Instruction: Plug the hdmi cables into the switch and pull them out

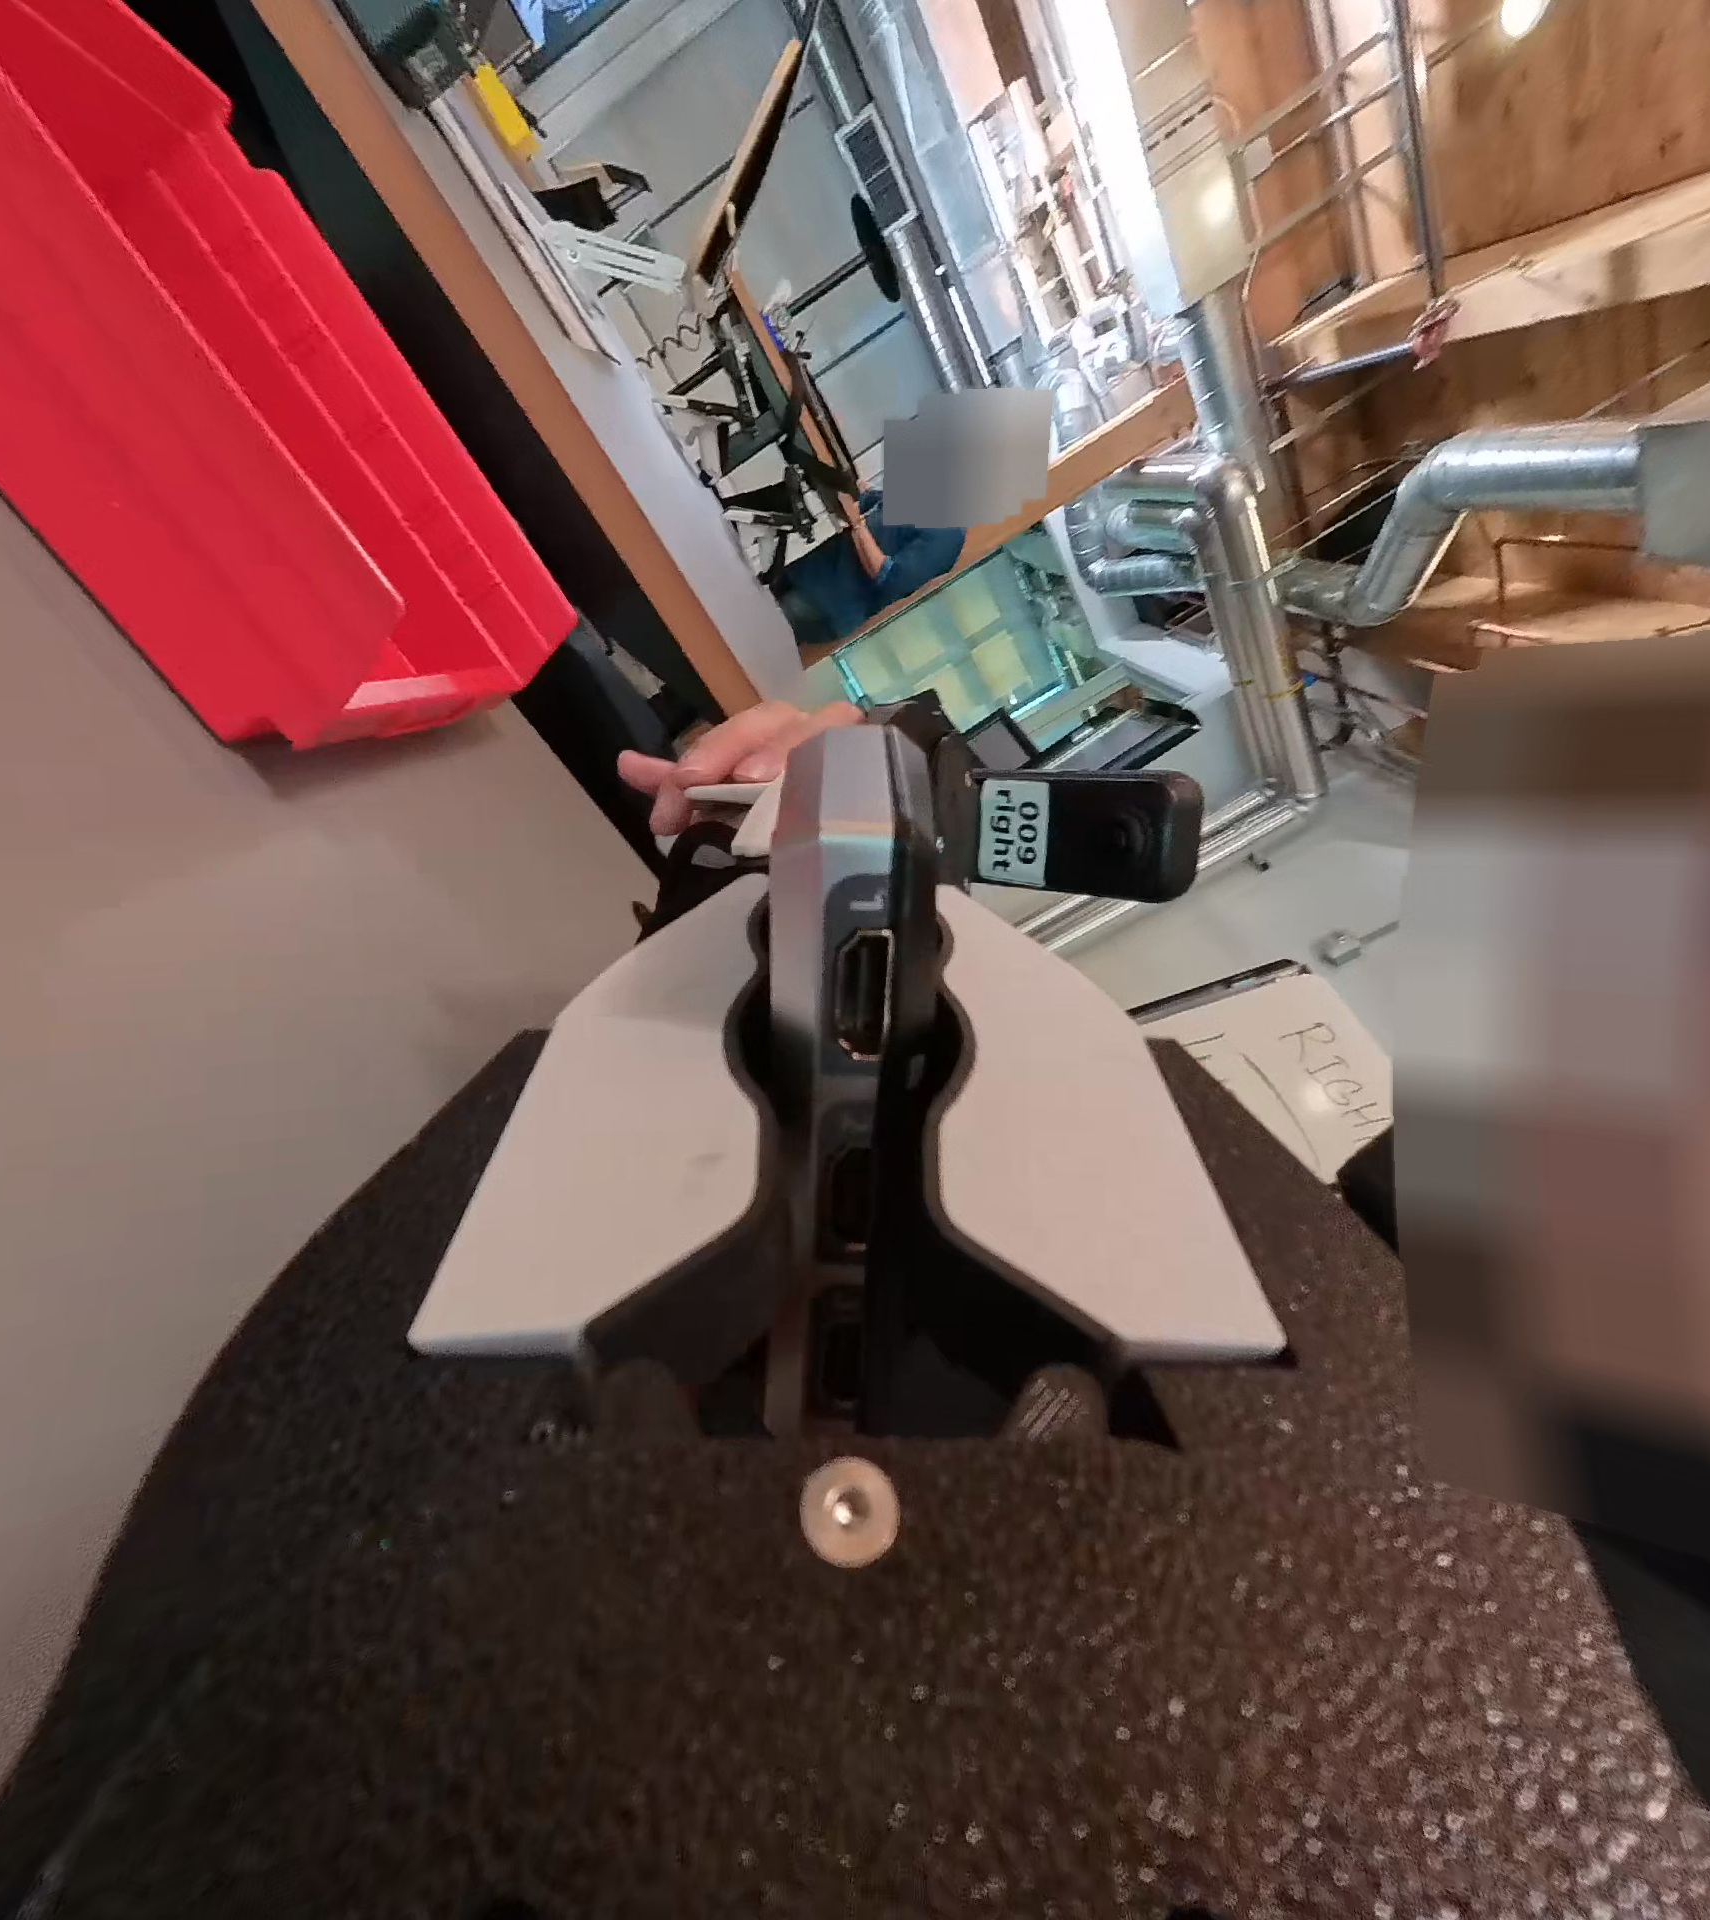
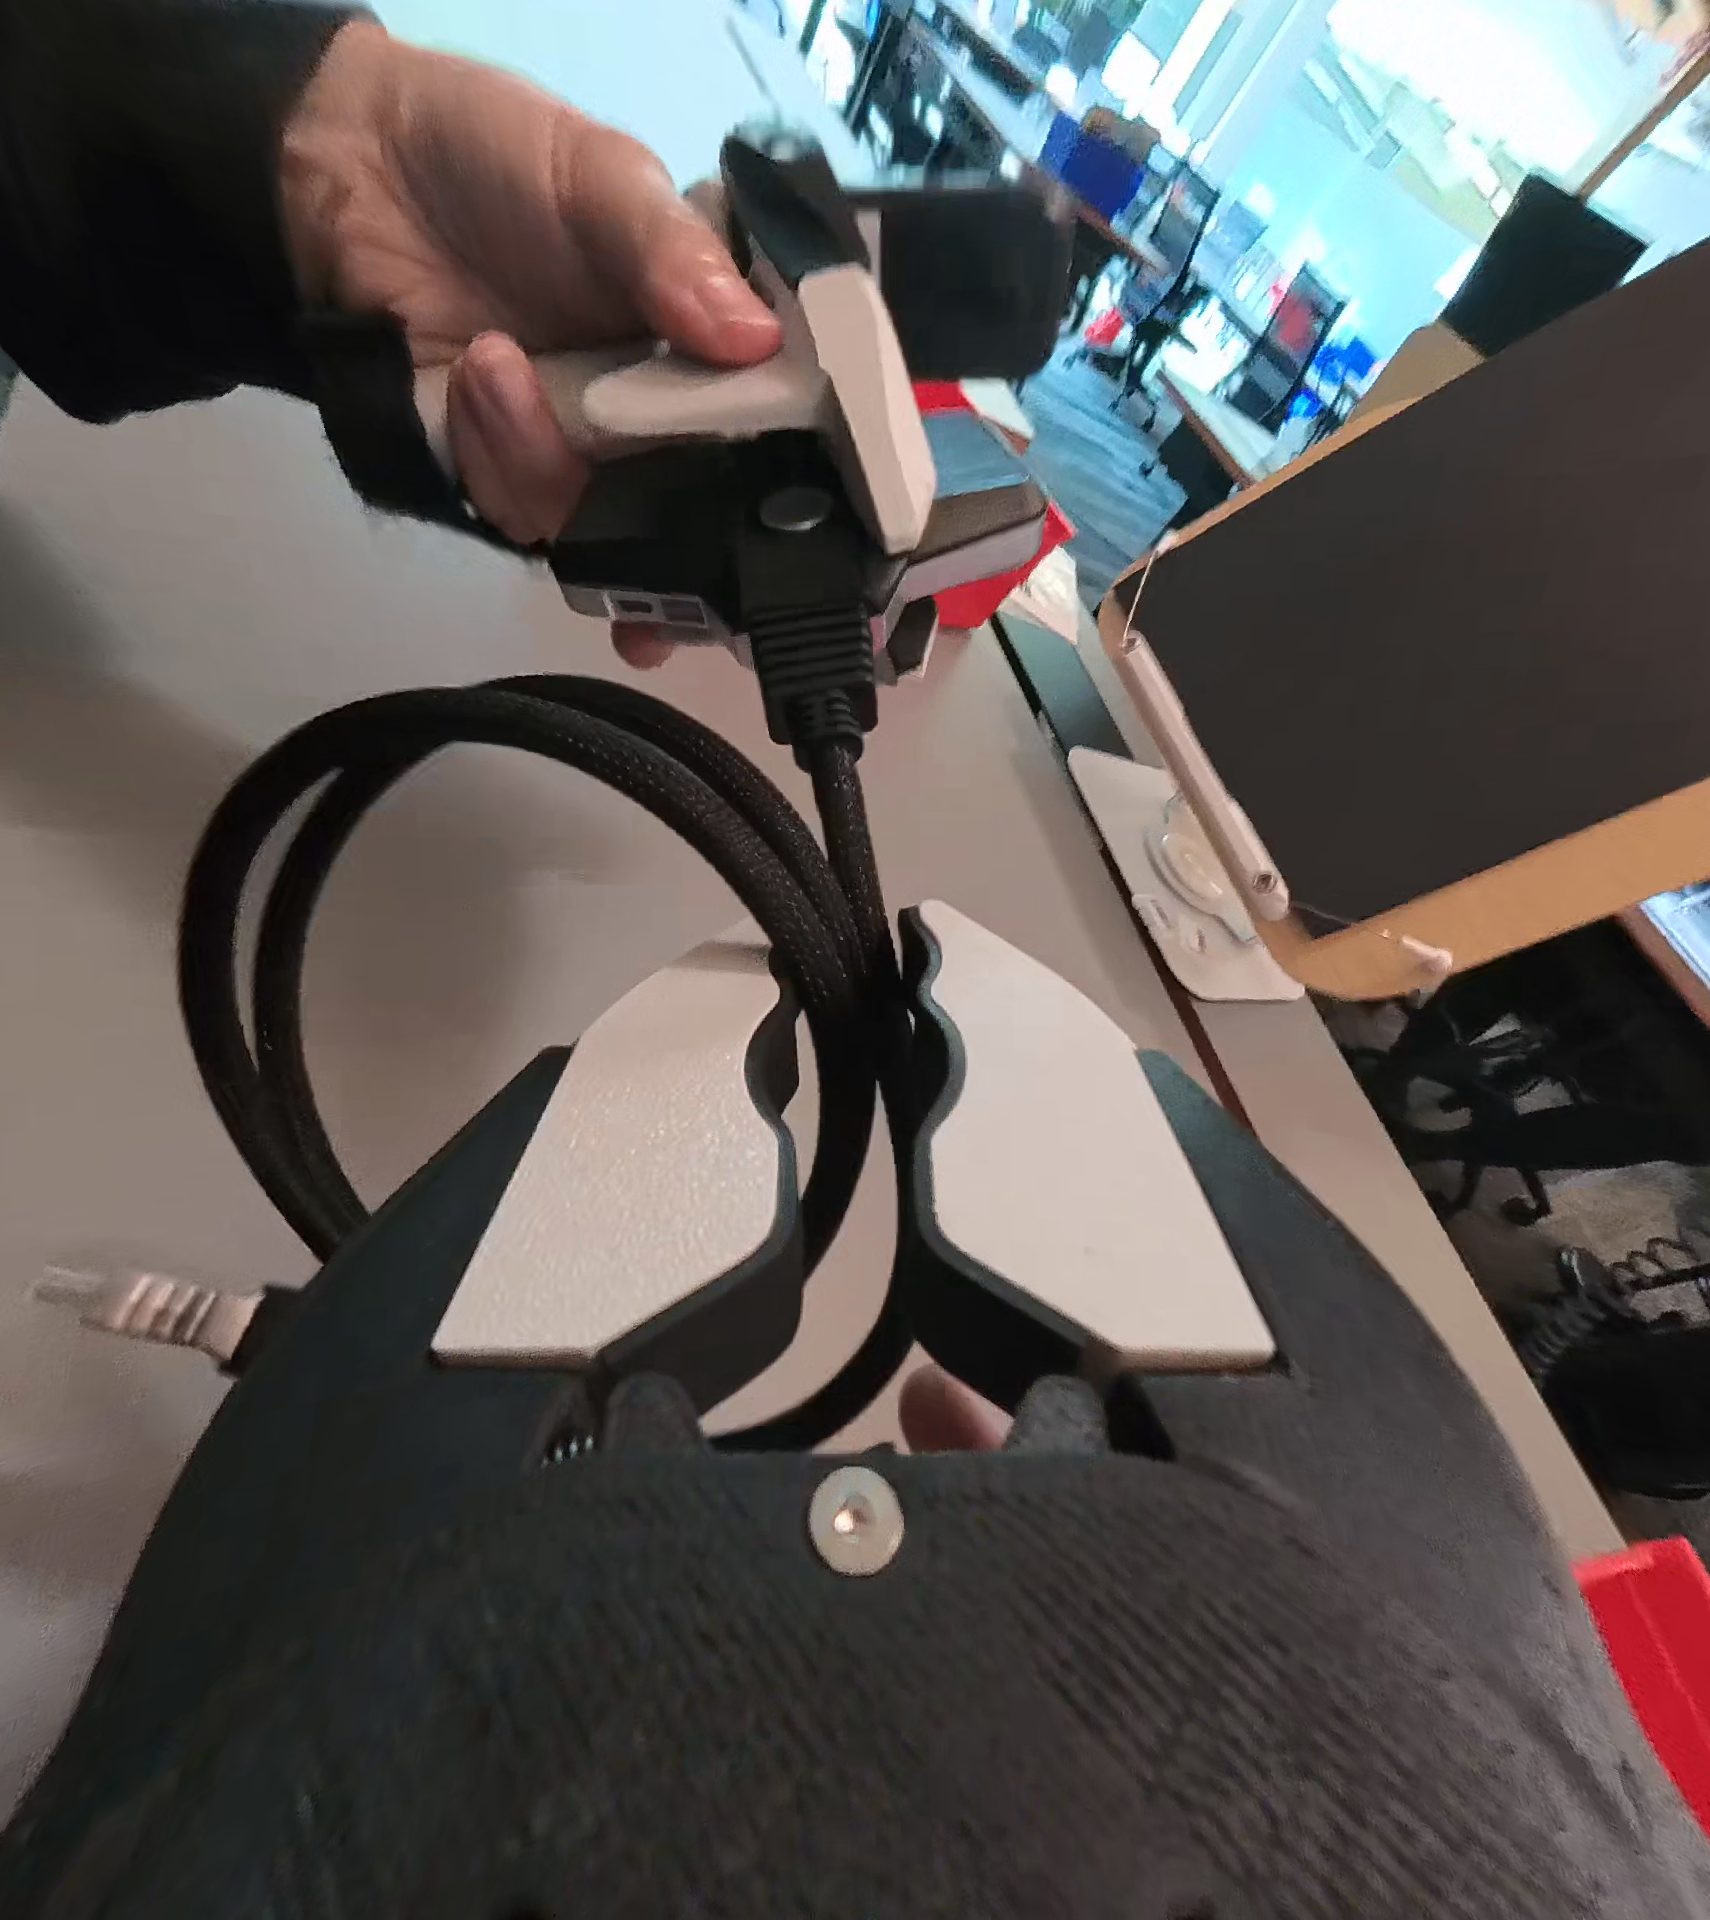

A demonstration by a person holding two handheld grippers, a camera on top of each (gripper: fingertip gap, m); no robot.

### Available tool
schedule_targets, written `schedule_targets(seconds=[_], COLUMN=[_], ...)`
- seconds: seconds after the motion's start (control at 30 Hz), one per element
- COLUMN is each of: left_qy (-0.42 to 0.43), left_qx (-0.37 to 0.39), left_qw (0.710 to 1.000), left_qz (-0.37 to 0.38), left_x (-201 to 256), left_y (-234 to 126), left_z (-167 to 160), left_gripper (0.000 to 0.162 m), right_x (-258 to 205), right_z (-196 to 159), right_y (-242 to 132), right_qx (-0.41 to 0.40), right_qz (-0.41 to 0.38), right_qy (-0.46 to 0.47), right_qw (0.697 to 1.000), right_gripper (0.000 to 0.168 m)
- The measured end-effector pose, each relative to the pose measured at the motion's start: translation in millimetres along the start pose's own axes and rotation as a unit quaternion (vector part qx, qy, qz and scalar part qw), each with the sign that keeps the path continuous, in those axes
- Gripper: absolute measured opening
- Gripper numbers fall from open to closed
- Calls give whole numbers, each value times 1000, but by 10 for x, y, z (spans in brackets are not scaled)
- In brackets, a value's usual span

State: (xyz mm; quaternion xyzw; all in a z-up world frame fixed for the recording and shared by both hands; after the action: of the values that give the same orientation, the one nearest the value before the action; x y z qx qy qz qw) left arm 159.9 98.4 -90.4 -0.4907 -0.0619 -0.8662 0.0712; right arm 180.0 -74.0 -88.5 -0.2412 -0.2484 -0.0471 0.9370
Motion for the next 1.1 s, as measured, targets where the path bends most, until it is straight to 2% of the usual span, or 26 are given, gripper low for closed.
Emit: schedule_targets(seconds=[0.23,0.4,0.63,0.8,0.93,1.1], left_qy=[-21,-26,-27,37,117,189], left_qx=[7,0,15,29,73,84], left_qw=[999,999,999,999,987,967], left_qz=[-36,-43,-41,-5,84,147], left_x=[-18,-36,-60,-27,40,142], left_y=[53,91,83,-20,-223,-333], left_z=[-2,-29,-12,64,155,172], left_gripper=[22,22,22,33,44,45], right_x=[-8,-11,-19,29,175,231], right_z=[51,32,8,-50,-227,-377], right_y=[-18,-9,21,68,69,138], right_qx=[83,98,104,119,153,159], right_qz=[10,41,61,79,115,149], right_qy=[3,17,33,84,198,270], right_qw=[996,994,992,986,961,938], right_gripper=[21,8,7,7,7,7])
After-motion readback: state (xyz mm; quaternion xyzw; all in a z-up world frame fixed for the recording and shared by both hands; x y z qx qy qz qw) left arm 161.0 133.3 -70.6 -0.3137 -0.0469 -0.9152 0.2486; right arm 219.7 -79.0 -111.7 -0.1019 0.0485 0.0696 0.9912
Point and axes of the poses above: each gripper's, where its closed fingertips meet, y out along the fingers, z out of its top, x = y × z across the jaws, the point moved 7 cm from there along -y, back along the fingers, and after that the axes turned 9 degrees about -x, right-handed, at the moved point
